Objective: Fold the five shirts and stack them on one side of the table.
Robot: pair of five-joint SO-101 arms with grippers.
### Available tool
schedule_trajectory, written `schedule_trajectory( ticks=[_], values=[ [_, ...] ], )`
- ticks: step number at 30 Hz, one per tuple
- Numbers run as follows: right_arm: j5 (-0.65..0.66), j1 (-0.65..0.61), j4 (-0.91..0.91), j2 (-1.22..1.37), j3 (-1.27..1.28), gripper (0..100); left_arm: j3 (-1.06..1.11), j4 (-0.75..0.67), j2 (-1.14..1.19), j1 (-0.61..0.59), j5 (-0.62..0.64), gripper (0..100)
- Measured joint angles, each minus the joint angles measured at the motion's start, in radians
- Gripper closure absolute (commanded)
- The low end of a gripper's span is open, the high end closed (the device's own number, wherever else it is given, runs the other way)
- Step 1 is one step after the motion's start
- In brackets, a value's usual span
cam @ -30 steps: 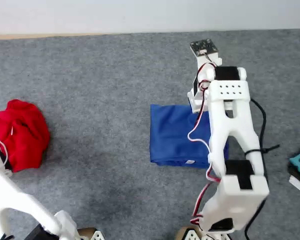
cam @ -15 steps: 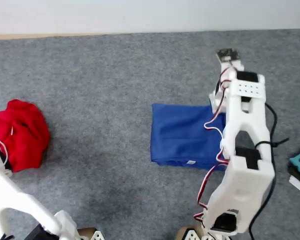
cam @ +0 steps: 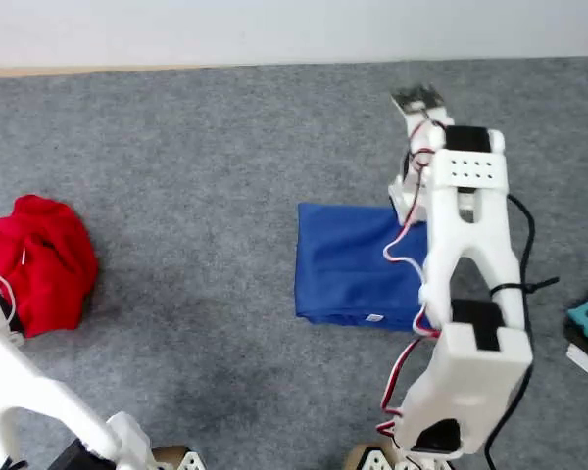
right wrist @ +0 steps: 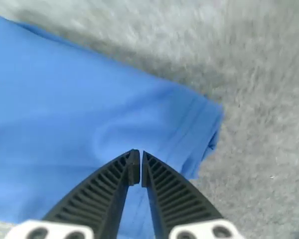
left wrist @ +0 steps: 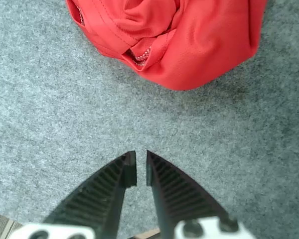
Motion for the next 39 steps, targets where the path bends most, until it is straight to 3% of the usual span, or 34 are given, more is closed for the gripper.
schedule_trajectory(
  ticks=[6,12,21,28,33,39],
  values=[
    [0.025,0.143,-0.018,0.100,0.003,98.9,0.000,0.000,0.000,0.000,0.000,96],
    [0.052,0.173,0.049,0.078,-0.018,98.9,0.000,0.000,0.000,0.000,0.000,96],
    [0.054,-0.002,0.173,-0.132,-0.037,98.9,0.000,0.000,0.000,0.000,0.000,96],
    [0.054,-0.026,-0.014,-0.081,0.158,98.9,0.000,0.003,0.000,0.000,0.000,96],
    [0.058,0.068,-0.135,0.005,0.198,98.9,0.000,0.009,0.000,0.000,0.000,96],
    [0.114,0.157,-0.126,0.008,0.198,98.9,0.000,0.009,0.000,0.000,0.000,96]
  ],
)
